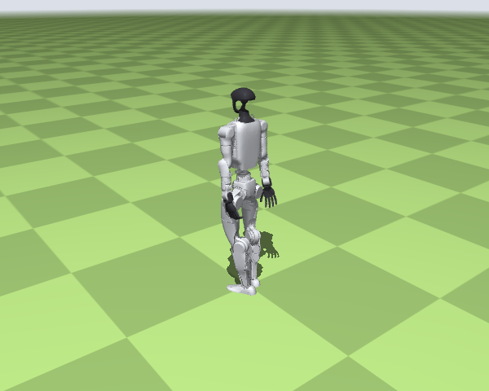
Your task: Upper body actions
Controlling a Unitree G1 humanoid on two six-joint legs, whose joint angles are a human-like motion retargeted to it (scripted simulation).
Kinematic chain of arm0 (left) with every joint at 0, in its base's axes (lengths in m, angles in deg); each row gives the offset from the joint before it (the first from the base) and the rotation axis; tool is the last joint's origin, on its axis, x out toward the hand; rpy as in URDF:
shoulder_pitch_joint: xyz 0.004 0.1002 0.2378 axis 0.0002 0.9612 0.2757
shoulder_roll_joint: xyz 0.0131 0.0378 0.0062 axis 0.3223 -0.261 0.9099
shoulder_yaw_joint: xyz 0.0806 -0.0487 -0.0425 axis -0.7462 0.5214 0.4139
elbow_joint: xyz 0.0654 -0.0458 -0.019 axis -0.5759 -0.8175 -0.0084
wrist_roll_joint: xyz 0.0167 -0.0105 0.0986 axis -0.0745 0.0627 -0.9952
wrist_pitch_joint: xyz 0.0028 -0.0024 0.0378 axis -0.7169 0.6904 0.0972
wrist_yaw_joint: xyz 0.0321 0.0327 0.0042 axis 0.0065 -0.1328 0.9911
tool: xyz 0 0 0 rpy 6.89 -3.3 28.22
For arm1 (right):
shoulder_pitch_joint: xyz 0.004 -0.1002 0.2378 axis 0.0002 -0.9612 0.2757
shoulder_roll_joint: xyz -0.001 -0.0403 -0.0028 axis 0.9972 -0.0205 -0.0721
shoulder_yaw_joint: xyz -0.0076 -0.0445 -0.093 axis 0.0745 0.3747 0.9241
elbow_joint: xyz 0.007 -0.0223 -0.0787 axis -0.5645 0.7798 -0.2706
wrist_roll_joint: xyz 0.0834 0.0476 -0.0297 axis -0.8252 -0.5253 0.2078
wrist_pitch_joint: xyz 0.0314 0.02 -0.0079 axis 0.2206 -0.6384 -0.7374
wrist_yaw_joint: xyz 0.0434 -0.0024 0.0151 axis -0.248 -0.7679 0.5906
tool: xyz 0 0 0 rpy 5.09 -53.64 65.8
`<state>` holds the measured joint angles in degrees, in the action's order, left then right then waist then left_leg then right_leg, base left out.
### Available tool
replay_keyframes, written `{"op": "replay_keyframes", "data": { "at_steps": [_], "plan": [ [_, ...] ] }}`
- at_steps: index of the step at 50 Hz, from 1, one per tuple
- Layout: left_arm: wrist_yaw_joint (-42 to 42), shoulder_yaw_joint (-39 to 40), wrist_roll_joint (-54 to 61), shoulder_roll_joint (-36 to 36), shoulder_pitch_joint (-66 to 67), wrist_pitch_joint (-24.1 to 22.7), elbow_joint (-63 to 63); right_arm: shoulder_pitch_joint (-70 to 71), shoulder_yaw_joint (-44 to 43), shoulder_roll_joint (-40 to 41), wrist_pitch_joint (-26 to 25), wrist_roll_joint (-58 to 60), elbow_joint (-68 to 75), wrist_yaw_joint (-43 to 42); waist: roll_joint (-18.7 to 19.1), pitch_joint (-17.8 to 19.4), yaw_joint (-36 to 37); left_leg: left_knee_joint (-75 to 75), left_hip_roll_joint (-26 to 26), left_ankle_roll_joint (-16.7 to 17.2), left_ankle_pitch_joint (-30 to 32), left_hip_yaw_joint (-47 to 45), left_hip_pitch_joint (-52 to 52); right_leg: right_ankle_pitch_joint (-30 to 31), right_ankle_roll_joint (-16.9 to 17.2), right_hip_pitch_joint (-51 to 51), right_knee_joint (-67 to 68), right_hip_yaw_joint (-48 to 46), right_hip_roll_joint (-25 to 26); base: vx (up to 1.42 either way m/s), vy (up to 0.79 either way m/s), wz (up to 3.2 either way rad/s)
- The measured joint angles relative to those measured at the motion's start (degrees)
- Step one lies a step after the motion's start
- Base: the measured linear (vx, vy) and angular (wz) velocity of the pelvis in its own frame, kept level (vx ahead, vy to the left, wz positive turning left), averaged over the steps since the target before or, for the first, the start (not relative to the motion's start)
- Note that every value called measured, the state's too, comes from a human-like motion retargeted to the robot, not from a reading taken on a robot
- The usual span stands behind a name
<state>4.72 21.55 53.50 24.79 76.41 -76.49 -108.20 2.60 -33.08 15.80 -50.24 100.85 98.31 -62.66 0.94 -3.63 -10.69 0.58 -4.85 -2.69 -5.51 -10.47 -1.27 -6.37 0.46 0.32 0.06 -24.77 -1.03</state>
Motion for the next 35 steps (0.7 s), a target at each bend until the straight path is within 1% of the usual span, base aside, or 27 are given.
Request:
{"op": "replay_keyframes", "data": {
  "at_steps": [5,10,12,15,20,23,25,28,35],
  "plan": [
    [0.0,0.3,-0.2,0.0,0.0,0.2,-0.1,0.0,-0.2,0.0,0.0,-0.2,0.0,0.3,0.0,-0.2,0.6,0.1,0.0,-0.1,0.0,-0.6,0.0,0.0,-0.1,0.1,0.0,0.6,0.2,0.0,0.0,0.0],
    [0.8,4.2,1.3,-1.0,-0.5,1.1,0.6,0.1,-0.3,-0.1,-0.1,0.9,-0.2,0.3,-0.1,-0.2,2.4,-0.8,0.8,0.5,0.2,-2.5,0.9,0.3,-0.3,0.4,0.0,2.4,0.3,-0.01,0.01,-0.31],
    [2.7,6.1,4.4,-1.7,-0.6,0.3,2.4,0.2,-0.5,0.0,-0.2,1.2,-0.2,0.3,-0.2,-0.2,2.8,-0.9,0.9,0.6,0.2,-2.8,1.0,0.4,-0.3,0.4,0.1,2.8,0.3,-0.01,0.0,-0.09],
    [5.3,8.7,10.2,-2.8,-1.2,-2.2,7.1,0.2,-0.8,0.0,-0.3,1.5,-0.2,0.4,-0.2,-0.3,3.1,-1.0,1.0,0.7,0.2,-2.9,1.0,0.4,-0.3,0.4,0.1,2.9,0.3,0.0,0.0,0.0],
    [7.3,10.8,17.6,-3.0,-3.1,-6.2,19.0,0.1,-0.8,-0.1,-0.2,1.3,0.1,0.6,-0.2,-0.7,3.5,-1.1,1.0,0.7,0.3,-3.1,1.1,0.4,-0.5,0.3,0.0,3.0,0.4,0.0,0.0,0.0],
    [9.0,10.7,20.3,-1.9,-4.8,-6.8,25.9,0.1,-0.9,-0.2,-0.4,1.4,0.3,1.0,-0.2,-1.1,3.8,-1.1,0.9,0.7,0.3,-3.0,1.2,0.3,-0.5,0.2,0.0,2.9,0.3,0.0,0.0,0.0],
    [11.2,9.7,23.0,-0.4,-6.5,-7.2,31.6,0.3,-1.0,-0.1,-0.6,1.9,0.4,1.3,-0.2,-1.3,3.9,-1.2,0.9,0.7,0.4,-2.8,1.2,0.3,-0.5,0.1,0.0,2.8,0.3,0.0,0.0,0.0],
    [14.6,7.6,26.6,2.3,-8.5,-9.2,40.0,0.4,-0.9,-0.2,-0.8,2.8,0.3,1.6,-0.2,-1.6,3.9,-1.4,0.9,0.7,0.4,-2.6,1.2,0.3,-0.5,0.0,0.0,2.6,0.2,0.0,0.0,0.0],
    [23.6,3.7,28.3,10.6,-14.3,-15.0,61.5,0.3,-0.8,-0.4,-0.8,4.1,0.3,1.7,0.1,-2.6,3.9,-1.5,0.9,0.8,0.4,-2.5,1.4,0.1,-0.5,-0.1,0.1,2.5,0.2,0.0,0.0,0.0]
  ]
}}
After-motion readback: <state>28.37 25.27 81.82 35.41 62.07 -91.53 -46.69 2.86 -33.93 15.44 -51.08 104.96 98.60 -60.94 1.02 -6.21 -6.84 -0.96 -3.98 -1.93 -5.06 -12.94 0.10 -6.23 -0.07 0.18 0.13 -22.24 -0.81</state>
